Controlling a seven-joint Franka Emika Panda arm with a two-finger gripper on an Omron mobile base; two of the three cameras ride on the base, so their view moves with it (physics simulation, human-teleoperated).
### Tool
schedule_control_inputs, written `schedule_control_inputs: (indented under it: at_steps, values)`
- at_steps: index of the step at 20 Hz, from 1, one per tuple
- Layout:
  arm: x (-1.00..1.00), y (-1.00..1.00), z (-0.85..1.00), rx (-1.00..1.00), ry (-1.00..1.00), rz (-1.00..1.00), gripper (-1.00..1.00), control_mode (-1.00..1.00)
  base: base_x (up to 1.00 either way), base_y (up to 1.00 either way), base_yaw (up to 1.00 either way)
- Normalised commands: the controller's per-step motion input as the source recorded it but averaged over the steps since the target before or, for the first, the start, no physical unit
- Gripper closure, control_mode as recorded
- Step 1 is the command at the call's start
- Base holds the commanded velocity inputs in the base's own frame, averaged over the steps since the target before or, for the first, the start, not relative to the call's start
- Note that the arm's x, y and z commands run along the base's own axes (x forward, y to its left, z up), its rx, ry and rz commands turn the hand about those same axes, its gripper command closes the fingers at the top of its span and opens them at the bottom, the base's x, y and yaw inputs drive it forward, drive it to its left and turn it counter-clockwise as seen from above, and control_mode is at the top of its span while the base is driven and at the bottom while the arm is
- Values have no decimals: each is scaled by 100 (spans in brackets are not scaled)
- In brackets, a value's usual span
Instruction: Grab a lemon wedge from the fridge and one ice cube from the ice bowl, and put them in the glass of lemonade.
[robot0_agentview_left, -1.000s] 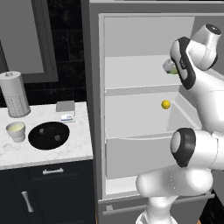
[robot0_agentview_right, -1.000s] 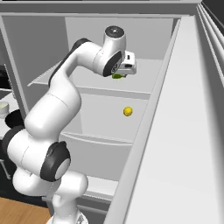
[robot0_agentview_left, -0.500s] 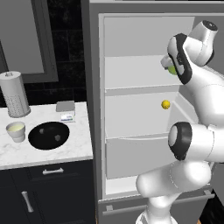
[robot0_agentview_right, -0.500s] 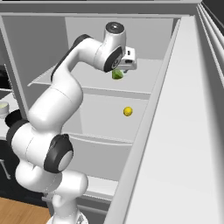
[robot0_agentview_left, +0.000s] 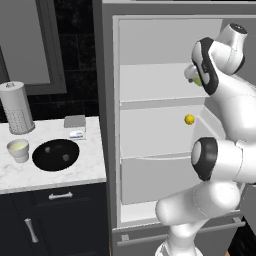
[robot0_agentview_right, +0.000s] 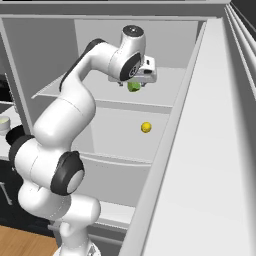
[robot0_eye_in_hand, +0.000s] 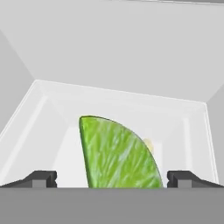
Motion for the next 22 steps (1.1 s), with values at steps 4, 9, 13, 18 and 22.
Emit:
schedule_control_inputs:
  at_steps: [4, 9, 13, 18, 22]
  values:
    - [-14, 0, -2, 0, 1, 0, -100, -100, 0, 0, 0]
    - [-8, 3, 0, 0, 5, 0, 100, -100, 0, 0, 0]
    - [-1, 10, 0, 0, 7, 0, 100, -100, 0, 0, 0]
    - [-31, 5, 0, 0, 2, 0, 100, -100, 0, 0, 0]
    - [-100, 0, 0, 0, -5, 0, 100, -100, 0, 0, 0]
